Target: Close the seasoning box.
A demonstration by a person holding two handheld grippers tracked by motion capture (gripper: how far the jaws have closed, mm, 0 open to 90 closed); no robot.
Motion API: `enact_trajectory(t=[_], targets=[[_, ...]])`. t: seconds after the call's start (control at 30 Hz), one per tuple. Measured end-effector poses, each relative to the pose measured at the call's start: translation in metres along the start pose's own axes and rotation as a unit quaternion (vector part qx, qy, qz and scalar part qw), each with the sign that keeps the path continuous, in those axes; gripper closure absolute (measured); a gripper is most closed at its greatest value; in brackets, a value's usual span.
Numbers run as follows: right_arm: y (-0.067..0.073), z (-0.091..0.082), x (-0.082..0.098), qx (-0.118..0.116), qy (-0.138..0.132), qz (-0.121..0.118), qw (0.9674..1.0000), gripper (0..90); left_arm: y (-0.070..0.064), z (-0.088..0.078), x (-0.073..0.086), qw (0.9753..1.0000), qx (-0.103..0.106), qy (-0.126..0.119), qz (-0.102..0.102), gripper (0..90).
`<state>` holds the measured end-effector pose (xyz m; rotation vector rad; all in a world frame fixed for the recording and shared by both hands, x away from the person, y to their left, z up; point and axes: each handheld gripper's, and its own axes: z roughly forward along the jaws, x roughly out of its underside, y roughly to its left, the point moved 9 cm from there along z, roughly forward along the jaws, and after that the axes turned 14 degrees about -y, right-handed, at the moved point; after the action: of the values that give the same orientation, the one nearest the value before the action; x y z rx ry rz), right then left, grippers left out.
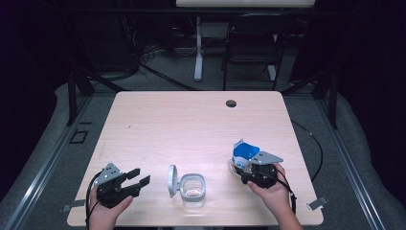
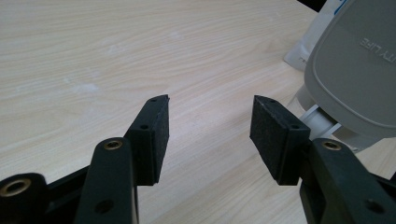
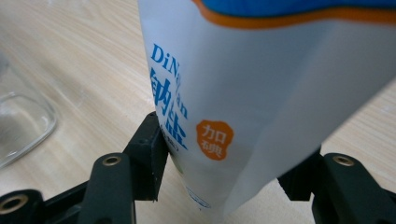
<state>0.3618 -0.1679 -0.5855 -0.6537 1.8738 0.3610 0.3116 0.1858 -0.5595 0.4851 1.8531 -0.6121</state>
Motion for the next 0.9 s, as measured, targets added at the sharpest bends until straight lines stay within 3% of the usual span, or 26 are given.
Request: enact_trajectory(t=[0.27,0.9], targets=[[0.006,-0.013,0.006,-0.019,-0.005,-0.005,0.9998,43.0,0.000,0.000,0.000,1.0000,0.000,0.001,0.001,47.8],[0.008,-0.009,0.015,0.001,-0.042,0.012,0.9990,39.1,0.000,0.001,0.004,1.0000,-0.003,0.008,0.003,47.8]])
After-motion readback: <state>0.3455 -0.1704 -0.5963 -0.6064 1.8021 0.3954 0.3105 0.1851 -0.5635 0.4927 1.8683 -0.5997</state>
